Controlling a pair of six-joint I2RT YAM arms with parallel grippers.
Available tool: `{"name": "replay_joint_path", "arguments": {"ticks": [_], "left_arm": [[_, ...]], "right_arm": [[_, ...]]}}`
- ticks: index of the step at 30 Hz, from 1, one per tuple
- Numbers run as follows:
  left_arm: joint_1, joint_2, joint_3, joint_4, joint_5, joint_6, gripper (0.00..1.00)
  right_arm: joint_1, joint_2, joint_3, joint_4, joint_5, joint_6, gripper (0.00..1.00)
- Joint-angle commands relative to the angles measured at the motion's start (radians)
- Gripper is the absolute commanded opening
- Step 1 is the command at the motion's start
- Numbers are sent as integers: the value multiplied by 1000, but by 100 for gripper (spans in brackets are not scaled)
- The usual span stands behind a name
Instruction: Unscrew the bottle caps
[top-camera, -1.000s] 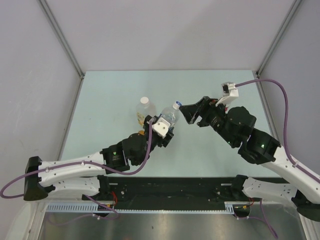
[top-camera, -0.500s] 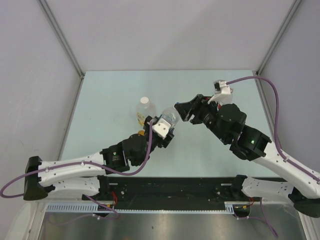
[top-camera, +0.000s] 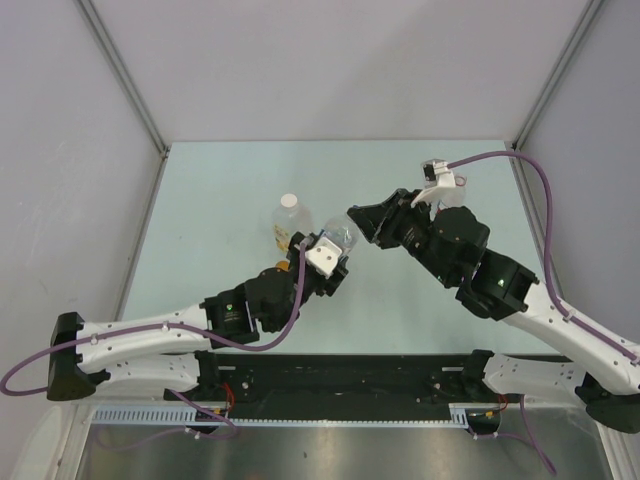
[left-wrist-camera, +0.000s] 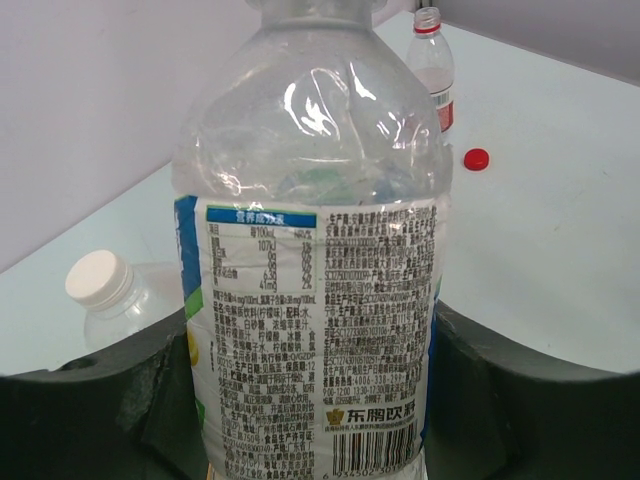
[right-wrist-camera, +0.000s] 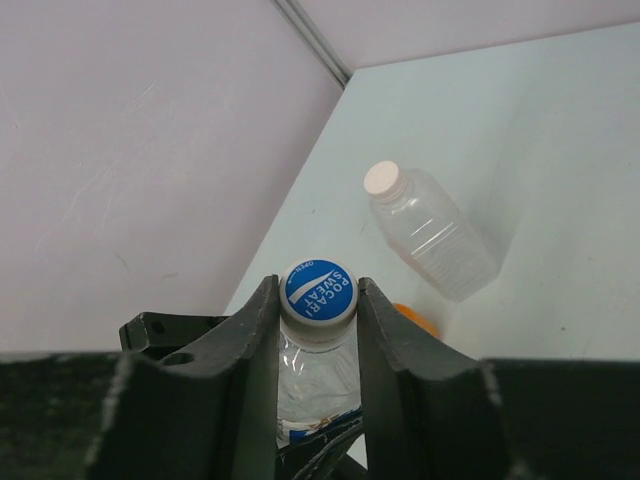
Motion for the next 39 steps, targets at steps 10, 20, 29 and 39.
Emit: {"name": "replay_joint_path", "arguments": {"ticks": [10,20,29,39], "left_arm": [[-4,-116,86,-88,343,-54,0],[122,-190,141,-148,1013,-187,0],[260,-101,204,-106,1570,-362,0],[289,-67,196,19,1780,-434,0]], "right_arm": [[0,-39,22,15,-192,-170,0],[-10,-154,-57,75,-567,-328,0],[-18,-179,-67,87,-970,-443,0],[-23,-194,-67,-2,-1142,-553,0]]}}
